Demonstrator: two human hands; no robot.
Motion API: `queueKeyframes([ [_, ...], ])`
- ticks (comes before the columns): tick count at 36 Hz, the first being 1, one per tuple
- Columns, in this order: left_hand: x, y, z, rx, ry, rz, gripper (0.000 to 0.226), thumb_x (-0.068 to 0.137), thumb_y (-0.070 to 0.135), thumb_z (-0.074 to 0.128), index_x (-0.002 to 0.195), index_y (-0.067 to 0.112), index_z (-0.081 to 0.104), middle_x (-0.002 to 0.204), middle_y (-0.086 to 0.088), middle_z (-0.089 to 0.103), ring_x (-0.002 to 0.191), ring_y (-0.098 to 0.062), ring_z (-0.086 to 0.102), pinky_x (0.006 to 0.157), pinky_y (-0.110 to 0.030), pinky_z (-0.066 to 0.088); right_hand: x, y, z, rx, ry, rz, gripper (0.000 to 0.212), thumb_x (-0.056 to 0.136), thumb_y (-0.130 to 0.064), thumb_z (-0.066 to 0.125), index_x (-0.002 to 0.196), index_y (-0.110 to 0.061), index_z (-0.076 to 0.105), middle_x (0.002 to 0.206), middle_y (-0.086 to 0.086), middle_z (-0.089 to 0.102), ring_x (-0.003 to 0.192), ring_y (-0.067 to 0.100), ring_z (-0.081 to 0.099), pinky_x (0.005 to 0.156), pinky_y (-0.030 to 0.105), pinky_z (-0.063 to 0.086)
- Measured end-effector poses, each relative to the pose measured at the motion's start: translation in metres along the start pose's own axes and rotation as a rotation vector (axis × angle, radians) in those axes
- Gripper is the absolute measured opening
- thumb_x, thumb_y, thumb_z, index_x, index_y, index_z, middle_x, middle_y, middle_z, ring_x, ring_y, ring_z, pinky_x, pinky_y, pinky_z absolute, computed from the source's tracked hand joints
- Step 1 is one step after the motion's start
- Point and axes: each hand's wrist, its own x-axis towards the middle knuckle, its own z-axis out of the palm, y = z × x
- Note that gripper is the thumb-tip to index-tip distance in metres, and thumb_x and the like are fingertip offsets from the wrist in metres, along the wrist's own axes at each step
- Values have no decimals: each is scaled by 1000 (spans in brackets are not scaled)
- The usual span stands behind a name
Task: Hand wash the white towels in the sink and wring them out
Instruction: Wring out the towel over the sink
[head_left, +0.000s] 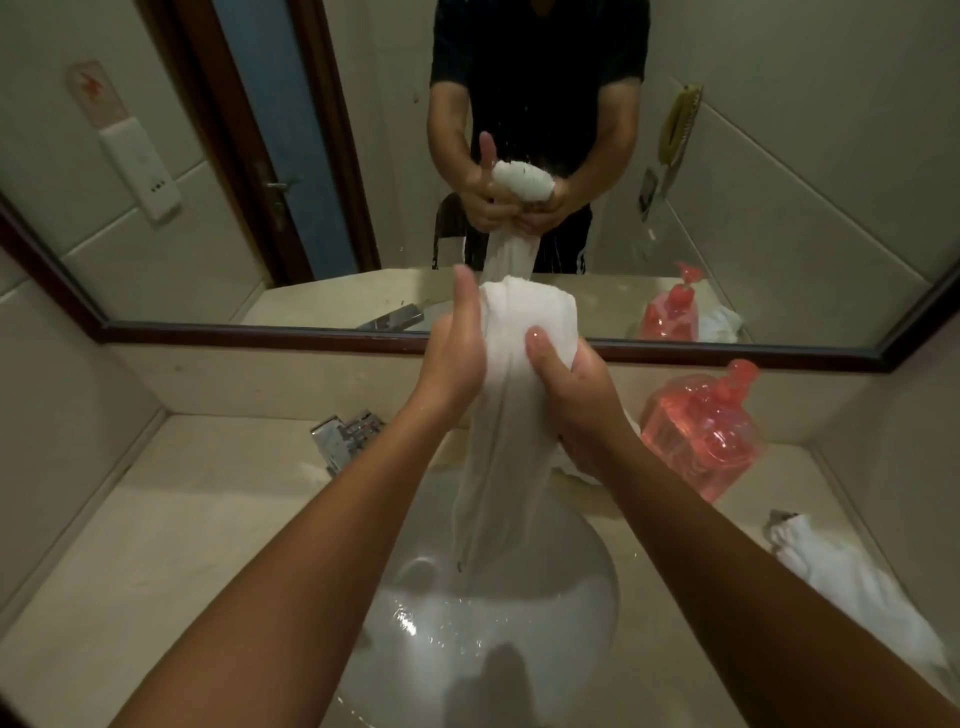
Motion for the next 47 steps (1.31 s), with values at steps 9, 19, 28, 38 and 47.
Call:
queueKeyframes([
  [9,-34,-60,-1,-152,-272,-54,109,46,112,46,119,33,64,105,14,80,101,-5,76,83,-27,62,26,-31,9,343,83,179,42,106,-51,59,135,-21,61,118,8,79,105,28,78,90,47,65],
  [19,-34,-67,8,-131,-145,-121,116,45,104,65,122,18,73,115,-10,79,107,-31,76,98,-57,60,31,2,-9,70,-42,257,53,107,-52,57,139,-11,66,118,11,79,107,29,78,100,53,61],
  [28,-32,-59,12,-53,-18,-222,99,72,100,39,114,19,77,108,-8,80,103,-26,76,97,-56,60,9,42,-16,180,-174,244,67,91,-63,71,141,-19,67,132,8,75,126,27,70,115,54,50],
  [38,-39,-62,20,-26,-69,-231,119,65,108,9,142,37,63,134,-6,71,124,-27,66,108,-57,53,13,38,-15,236,-105,167,36,113,-34,49,146,-22,56,134,10,72,122,28,71,100,49,60],
  [47,-14,-50,-1,-261,-125,-324,103,61,84,72,138,17,64,123,-12,77,115,-29,74,107,-53,55,12,33,-17,119,-114,131,27,113,-29,53,134,-19,66,122,10,78,114,30,75,95,48,61],
])
